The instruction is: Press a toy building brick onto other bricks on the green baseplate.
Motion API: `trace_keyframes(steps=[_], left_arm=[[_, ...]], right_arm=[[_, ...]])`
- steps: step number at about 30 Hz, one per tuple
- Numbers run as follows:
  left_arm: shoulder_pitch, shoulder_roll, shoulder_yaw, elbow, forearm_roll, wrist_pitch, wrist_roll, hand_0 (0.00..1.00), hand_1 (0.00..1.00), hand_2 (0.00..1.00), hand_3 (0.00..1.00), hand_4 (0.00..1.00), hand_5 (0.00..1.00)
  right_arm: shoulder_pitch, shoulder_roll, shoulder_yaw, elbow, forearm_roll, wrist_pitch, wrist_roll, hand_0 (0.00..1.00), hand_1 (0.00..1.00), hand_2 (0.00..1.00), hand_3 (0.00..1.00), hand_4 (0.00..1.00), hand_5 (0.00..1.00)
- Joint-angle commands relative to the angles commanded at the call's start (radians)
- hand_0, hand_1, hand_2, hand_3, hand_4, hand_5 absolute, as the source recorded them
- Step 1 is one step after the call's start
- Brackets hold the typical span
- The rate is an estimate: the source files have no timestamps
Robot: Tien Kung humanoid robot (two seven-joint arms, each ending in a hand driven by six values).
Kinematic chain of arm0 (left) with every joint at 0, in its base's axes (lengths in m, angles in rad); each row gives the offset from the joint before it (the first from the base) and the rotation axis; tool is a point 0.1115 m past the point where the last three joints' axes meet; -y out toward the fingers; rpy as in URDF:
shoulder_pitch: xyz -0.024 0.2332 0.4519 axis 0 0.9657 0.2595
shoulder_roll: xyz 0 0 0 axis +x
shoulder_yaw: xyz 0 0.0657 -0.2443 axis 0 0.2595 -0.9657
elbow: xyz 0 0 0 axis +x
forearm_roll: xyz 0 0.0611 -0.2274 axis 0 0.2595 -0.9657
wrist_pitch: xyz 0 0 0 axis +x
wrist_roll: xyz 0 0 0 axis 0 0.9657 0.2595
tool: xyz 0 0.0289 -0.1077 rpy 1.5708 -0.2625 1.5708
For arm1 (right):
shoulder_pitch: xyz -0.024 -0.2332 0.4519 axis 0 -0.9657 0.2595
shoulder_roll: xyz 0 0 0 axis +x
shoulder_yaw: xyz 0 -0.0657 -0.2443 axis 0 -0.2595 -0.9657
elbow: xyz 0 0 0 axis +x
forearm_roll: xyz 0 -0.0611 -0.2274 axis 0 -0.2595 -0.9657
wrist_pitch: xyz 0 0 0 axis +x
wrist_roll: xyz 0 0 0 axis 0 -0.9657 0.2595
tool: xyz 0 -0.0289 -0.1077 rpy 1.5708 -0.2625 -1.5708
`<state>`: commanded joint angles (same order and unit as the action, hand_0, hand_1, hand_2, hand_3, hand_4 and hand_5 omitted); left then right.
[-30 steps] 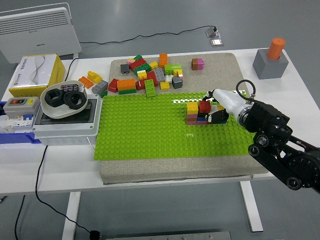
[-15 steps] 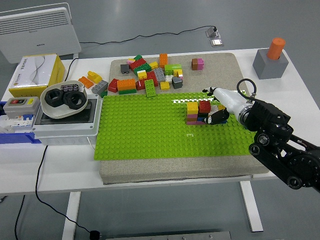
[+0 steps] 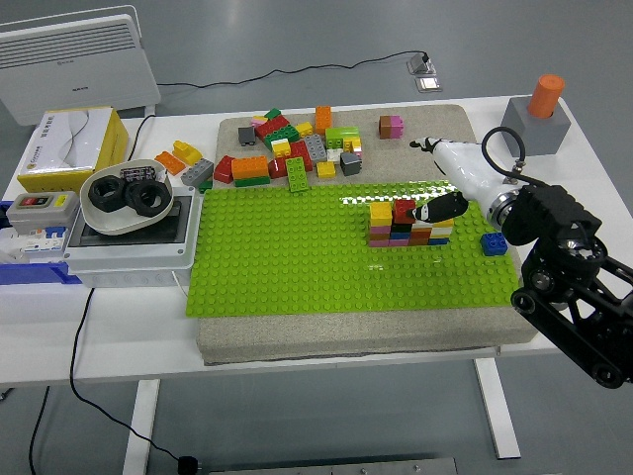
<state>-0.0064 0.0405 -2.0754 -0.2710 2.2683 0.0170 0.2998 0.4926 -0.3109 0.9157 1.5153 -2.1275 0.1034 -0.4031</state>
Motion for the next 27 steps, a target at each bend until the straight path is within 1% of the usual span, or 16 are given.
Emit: trace_keyframes(steps=[1, 3, 6, 7, 9, 11, 24, 25, 27], left_arm=[[0.000, 0.000, 0.000, 0.000, 0.001, 0.000, 0.000, 0.769, 0.705, 0.656, 0.486, 0.581, 0.491], [0.001, -0.001, 0.001, 0.000, 0.001, 0.000, 0.000, 0.769, 0.705, 0.656, 0.486, 0.581, 0.491], [0.001, -0.002, 0.002, -0.001, 0.001, 0.000, 0.000, 0.769, 0.705, 0.656, 0.486, 0.581, 0.491], [0.001, -0.003, 0.002, -0.001, 0.001, 0.000, 0.000, 0.769, 0.705, 0.656, 0.486, 0.580, 0.491], [0.000, -0.003, 0.004, -0.002, 0.001, 0.000, -0.001, 0.769, 0.705, 0.656, 0.486, 0.580, 0.491], [-0.001, -0.003, 0.006, -0.002, 0.001, 0.001, -0.001, 0.769, 0.705, 0.656, 0.486, 0.580, 0.491], [-0.004, -0.003, 0.007, -0.003, 0.000, 0.001, -0.002, 0.769, 0.705, 0.656, 0.484, 0.578, 0.489], [-0.004, -0.003, 0.007, -0.002, 0.000, 0.001, -0.002, 0.770, 0.705, 0.656, 0.485, 0.577, 0.487], [-0.005, -0.003, 0.007, -0.002, 0.000, 0.001, -0.002, 0.770, 0.705, 0.656, 0.485, 0.577, 0.487]], right_arm=[[-0.014, -0.001, -0.001, 0.011, -0.005, -0.018, 0.014, 0.827, 0.823, 0.864, 0.641, 0.990, 0.495], [-0.035, 0.002, -0.004, 0.018, -0.010, -0.049, 0.036, 0.827, 0.823, 0.864, 0.641, 0.990, 0.495], [-0.065, 0.015, -0.008, 0.011, -0.020, -0.101, 0.068, 0.827, 0.823, 0.864, 0.641, 0.990, 0.495], [-0.072, 0.019, -0.009, 0.006, -0.024, -0.116, 0.076, 0.827, 0.822, 0.847, 0.511, 0.998, 0.611], [-0.084, 0.027, -0.012, -0.007, -0.034, -0.138, 0.087, 0.827, 0.822, 0.847, 0.511, 0.998, 0.611], [-0.091, 0.032, -0.013, -0.019, -0.043, -0.145, 0.089, 0.827, 0.822, 0.847, 0.511, 0.998, 0.611], [-0.091, 0.051, -0.020, -0.086, -0.045, -0.153, 0.087, 0.836, 0.826, 0.854, 0.517, 0.998, 0.617], [-0.089, 0.052, -0.021, -0.090, -0.044, -0.153, 0.086, 0.839, 0.827, 0.854, 0.555, 0.998, 0.618], [-0.085, 0.054, -0.022, -0.099, -0.042, -0.153, 0.085, 0.839, 0.827, 0.854, 0.555, 0.998, 0.618]])
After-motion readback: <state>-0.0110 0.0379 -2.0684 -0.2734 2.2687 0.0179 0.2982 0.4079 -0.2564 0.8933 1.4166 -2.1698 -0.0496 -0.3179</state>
